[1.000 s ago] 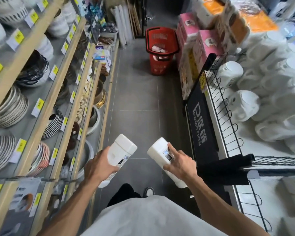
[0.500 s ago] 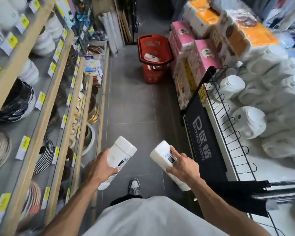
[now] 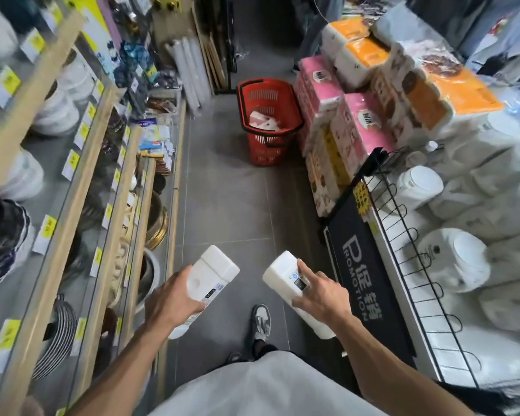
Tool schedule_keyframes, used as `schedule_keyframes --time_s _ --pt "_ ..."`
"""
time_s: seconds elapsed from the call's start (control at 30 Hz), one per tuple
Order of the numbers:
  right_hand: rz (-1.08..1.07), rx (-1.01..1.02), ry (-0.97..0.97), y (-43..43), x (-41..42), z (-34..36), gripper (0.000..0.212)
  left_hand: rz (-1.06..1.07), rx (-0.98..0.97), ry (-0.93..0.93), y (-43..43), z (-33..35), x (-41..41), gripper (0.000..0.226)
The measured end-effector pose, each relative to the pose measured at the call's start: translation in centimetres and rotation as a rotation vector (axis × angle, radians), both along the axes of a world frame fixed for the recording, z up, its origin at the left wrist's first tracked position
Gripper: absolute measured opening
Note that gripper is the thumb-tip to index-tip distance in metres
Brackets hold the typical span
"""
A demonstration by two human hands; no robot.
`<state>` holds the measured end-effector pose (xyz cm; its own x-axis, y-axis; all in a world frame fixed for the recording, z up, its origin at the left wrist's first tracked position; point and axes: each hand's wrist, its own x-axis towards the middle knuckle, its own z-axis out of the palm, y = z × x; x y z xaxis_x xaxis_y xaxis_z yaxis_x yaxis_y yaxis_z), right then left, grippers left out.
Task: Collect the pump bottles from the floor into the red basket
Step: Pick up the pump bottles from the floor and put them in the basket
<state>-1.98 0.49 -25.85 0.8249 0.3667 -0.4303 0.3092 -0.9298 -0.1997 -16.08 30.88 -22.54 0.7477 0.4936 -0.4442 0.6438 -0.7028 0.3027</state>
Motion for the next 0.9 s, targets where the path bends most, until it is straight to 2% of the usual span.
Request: schedule_keyframes --time_s 0.5,0.73,0.9 --pt "0.028 -0.001 0.016 5.0 14.5 0.0 0.099 0.06 -0.002 -0.009 4.3 0.5 12.4 0.079" --pt "0.036 -0.023 0.003 10.2 19.4 -0.2 0.097 0.077 -0.049 0.001 9.1 0.4 17.1 0.085" --pt "-0.021 -0.021 0.005 14.0 22.4 -0.1 0.099 0.066 -0.032 -0.009 13.0 0.4 20.4 0.081"
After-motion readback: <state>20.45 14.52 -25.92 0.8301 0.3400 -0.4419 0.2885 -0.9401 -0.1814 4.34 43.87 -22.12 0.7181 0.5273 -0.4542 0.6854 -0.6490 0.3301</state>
